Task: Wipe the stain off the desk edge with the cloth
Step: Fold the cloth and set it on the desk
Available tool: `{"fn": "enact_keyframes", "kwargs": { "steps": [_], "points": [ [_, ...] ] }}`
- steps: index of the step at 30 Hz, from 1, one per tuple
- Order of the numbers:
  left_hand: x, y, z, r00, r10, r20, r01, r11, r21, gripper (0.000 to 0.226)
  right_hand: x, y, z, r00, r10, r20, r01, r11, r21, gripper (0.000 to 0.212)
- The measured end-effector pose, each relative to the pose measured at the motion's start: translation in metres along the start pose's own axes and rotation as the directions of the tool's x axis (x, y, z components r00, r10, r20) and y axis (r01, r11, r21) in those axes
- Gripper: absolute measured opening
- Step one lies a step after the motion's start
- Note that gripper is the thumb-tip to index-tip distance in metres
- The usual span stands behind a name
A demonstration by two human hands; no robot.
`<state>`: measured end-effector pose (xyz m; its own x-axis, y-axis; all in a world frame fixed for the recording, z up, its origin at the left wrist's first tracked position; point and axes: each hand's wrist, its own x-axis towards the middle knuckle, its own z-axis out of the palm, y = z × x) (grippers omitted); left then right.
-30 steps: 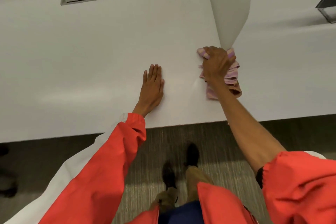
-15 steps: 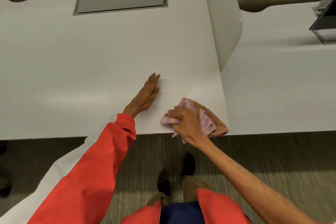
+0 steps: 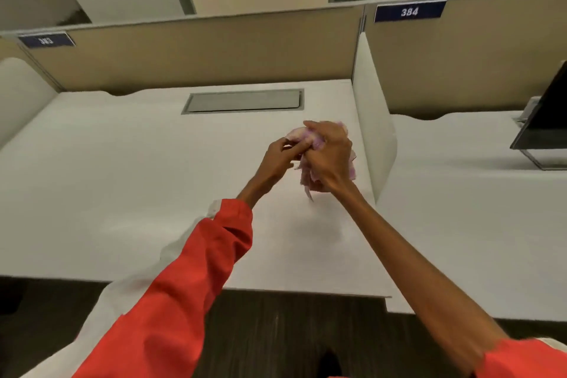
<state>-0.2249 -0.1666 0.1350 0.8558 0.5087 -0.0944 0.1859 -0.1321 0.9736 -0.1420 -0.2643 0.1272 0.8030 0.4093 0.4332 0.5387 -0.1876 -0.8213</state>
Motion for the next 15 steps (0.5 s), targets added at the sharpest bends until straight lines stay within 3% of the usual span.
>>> {"fn": "enact_keyframes", "kwargs": {
  "steps": [3,7,10,15],
  "points": [
    [0.029,0.054,-0.023,0.991,0.123,-0.052,-0.124,0.992,-0.028,0.030,0.050,-0.029,-0.007,0.988,-0.150,0.043,0.150,0.989,0.001,0.041],
    [0.053,0.128,-0.058,0.960,0.266,-0.088,-0.259,0.963,0.079,0.020,0.112,-0.071,-0.028,0.957,-0.263,0.124,0.260,0.965,0.034,0.062],
    [0.064,0.164,-0.076,0.929,0.326,-0.175,-0.305,0.943,0.135,0.015,0.144,-0.099,-0.044,0.922,-0.370,0.112,0.366,0.929,0.051,0.058],
    [0.075,0.190,-0.084,0.910,0.357,-0.211,-0.340,0.933,0.113,0.019,0.180,-0.109,-0.053,0.954,-0.277,0.115,0.261,0.955,0.139,0.067]
  ]
}}
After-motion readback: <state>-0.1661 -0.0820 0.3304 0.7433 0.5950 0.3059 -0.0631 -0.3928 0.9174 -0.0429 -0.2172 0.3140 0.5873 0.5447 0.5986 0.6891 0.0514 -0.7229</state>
